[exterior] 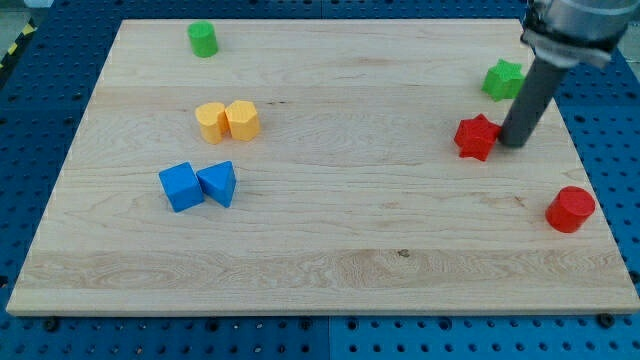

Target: Move the red star to the left of the green star

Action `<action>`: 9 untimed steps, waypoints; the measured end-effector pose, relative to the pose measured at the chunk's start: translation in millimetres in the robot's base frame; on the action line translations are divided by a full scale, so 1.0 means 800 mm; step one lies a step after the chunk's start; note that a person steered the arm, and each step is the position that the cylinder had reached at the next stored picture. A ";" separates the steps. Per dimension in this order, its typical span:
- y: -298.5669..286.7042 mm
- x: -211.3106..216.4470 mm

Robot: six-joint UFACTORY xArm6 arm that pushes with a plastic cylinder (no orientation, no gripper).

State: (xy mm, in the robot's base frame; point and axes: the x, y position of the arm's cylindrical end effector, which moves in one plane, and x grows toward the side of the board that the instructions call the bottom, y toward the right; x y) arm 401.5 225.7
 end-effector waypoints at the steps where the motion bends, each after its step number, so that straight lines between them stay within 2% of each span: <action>1: -0.064 -0.048; 2: -0.062 -0.050; 4: 0.056 -0.003; 5: 0.054 0.024; 6: 0.021 0.066; 7: -0.035 0.068; 8: -0.099 0.000; 9: -0.163 -0.043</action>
State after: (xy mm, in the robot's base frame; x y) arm 366.8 95.4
